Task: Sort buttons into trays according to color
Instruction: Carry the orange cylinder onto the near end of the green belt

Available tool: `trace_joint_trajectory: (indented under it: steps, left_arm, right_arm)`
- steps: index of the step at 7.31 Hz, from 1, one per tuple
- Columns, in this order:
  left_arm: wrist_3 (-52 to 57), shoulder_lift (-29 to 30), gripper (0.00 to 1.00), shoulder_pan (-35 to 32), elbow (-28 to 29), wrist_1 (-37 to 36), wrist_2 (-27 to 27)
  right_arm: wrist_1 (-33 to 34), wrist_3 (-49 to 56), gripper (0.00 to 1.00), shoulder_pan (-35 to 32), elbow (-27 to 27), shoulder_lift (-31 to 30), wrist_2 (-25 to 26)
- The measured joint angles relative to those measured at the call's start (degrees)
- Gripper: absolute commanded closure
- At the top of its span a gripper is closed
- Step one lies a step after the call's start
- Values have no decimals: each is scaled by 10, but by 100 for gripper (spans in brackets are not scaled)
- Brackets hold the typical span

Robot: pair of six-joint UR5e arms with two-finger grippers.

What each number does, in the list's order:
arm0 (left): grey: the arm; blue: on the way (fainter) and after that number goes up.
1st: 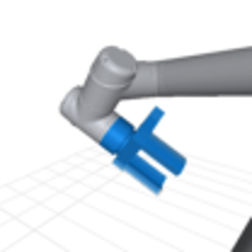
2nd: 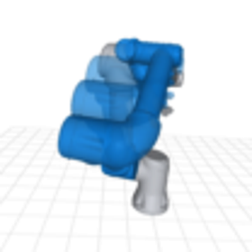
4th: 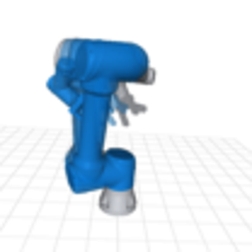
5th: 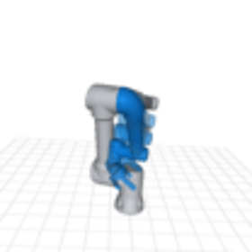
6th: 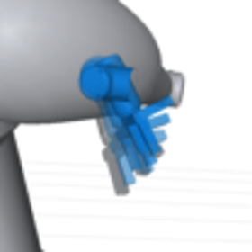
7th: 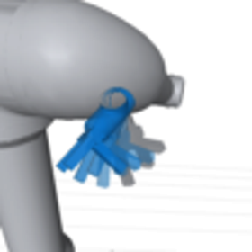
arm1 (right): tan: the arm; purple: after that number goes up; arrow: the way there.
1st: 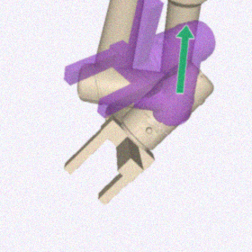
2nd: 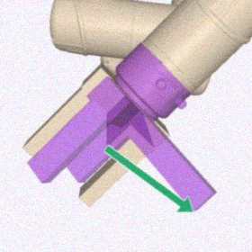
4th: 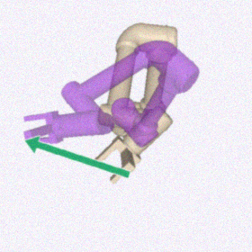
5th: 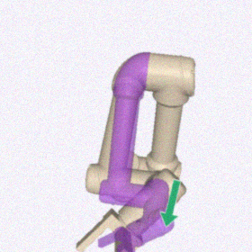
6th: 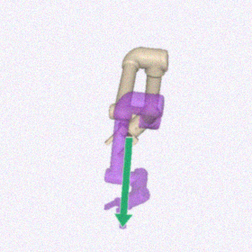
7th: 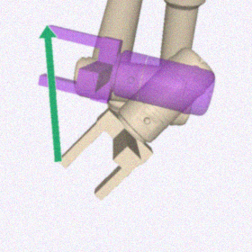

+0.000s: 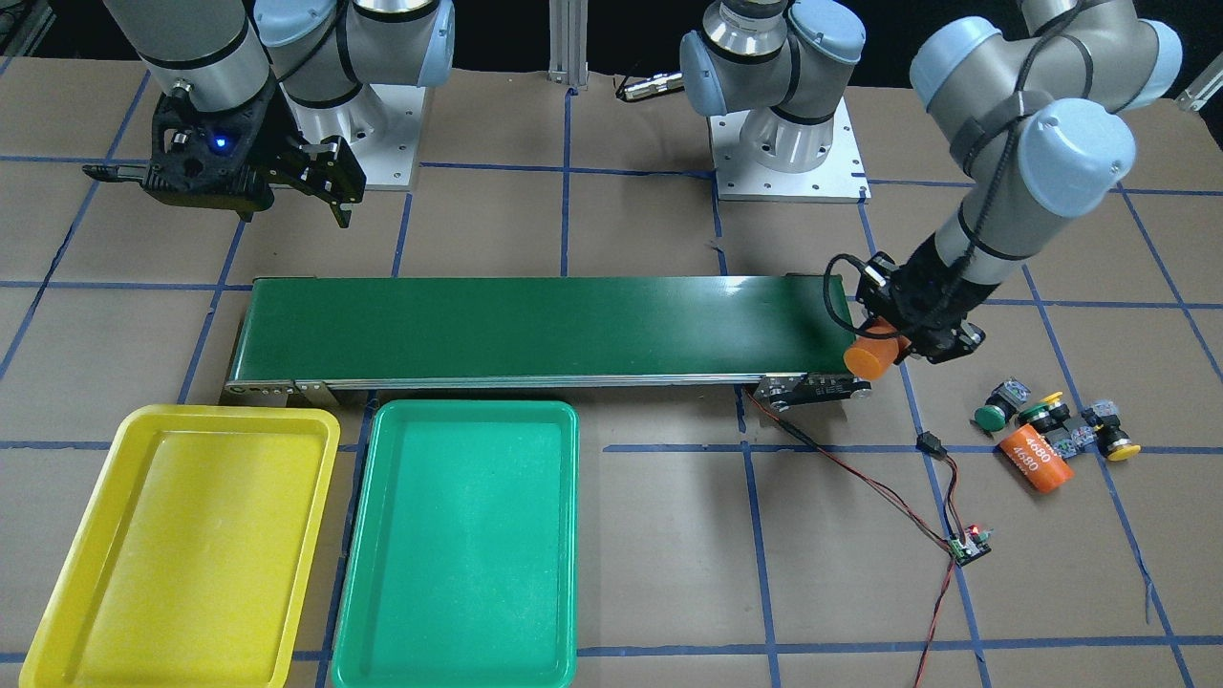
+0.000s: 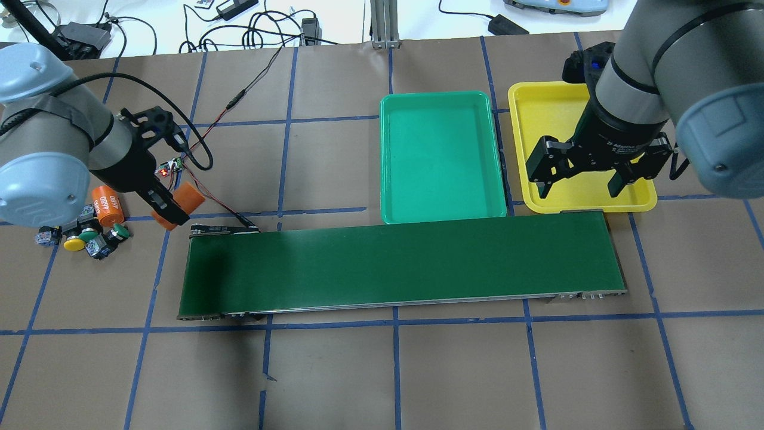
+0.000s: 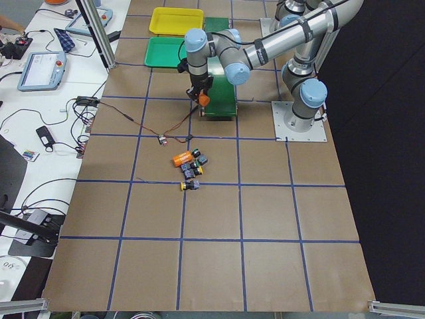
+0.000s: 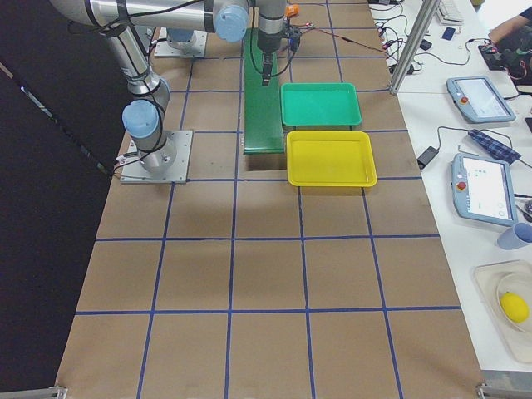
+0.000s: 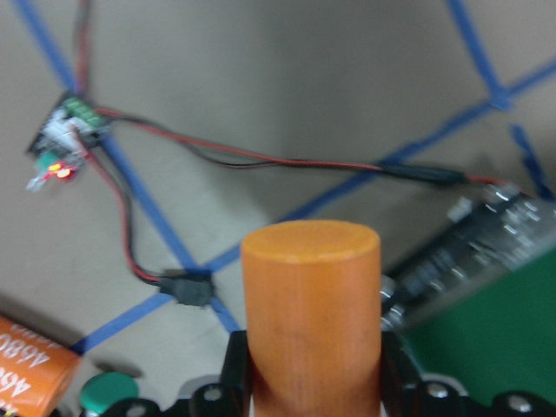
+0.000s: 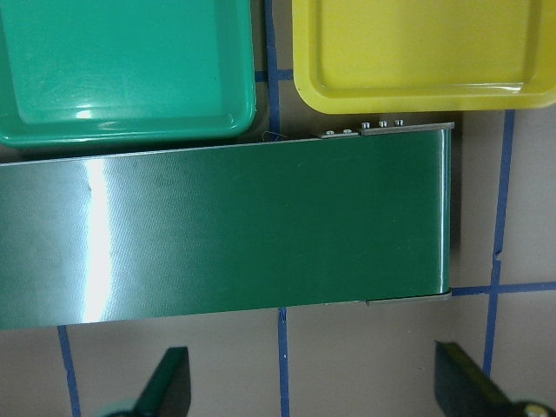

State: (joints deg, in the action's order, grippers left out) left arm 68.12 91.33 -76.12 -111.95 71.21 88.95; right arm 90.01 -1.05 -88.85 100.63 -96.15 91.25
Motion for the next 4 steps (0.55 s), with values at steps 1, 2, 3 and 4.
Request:
trace_joint_trajectory:
  steps: [1, 2, 3, 4]
  left_arm:
    - [53, -22, 100, -23, -34, 7, 1]
    - [82, -38, 100, -34, -71, 2, 2]
    - [100, -45, 77, -39, -96, -12, 1]
    - [111, -47, 22, -42, -108, -23, 0]
  right_arm:
    - [-3, 0, 0, 0, 0, 0, 1]
    - [-5, 2, 0, 0, 1, 1, 1]
    - [-4, 4, 0, 0, 1, 3, 2]
    - [-4, 6, 0, 0, 1, 3, 2]
